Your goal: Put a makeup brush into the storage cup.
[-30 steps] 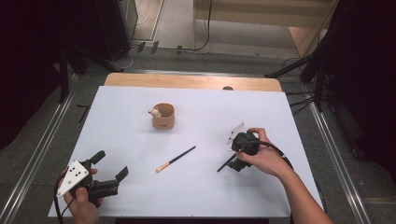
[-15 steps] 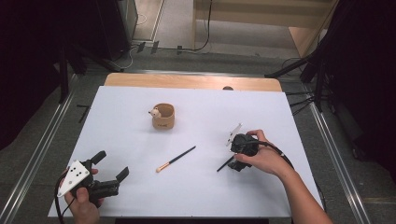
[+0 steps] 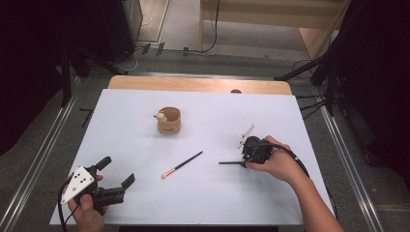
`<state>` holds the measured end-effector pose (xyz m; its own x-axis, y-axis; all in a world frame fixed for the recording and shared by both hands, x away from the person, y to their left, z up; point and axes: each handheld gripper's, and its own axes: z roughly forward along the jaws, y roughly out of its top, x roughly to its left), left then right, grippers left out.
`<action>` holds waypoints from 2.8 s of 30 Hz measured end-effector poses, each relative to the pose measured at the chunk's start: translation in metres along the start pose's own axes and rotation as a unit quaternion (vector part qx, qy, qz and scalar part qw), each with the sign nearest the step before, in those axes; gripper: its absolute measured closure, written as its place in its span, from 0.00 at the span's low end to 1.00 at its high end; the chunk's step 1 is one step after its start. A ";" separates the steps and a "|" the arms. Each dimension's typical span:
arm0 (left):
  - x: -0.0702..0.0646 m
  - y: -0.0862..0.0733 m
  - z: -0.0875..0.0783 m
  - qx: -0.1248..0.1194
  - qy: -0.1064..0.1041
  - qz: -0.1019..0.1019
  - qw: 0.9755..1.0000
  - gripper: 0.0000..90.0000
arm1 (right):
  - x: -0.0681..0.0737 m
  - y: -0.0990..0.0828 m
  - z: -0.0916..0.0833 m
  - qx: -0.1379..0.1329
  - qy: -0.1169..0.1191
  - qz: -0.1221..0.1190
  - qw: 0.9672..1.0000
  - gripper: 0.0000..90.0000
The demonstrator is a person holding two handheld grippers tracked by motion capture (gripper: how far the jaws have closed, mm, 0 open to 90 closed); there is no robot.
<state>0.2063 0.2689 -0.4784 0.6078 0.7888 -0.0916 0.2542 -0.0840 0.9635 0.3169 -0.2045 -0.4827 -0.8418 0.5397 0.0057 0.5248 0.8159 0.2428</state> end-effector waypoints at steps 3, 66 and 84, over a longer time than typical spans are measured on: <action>-0.002 0.000 0.002 0.001 -0.002 0.002 1.000 0.00 | 0.004 -0.003 0.000 -0.011 -0.007 0.025 1.000 0.94; -0.065 0.035 0.106 0.090 -0.204 0.038 0.974 0.00 | 0.079 -0.006 -0.041 -0.297 -0.016 0.007 0.955 0.94; -0.073 0.038 0.108 0.111 -0.244 0.038 0.963 0.38 | 0.112 0.017 -0.034 -0.268 0.007 -0.106 0.957 0.94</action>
<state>0.2532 0.1421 -0.4620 0.8983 0.3996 -0.1828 0.3168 -0.3006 0.8996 0.2277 -0.1369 -0.4450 -0.9255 0.3685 -0.0871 0.2049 0.6807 0.7033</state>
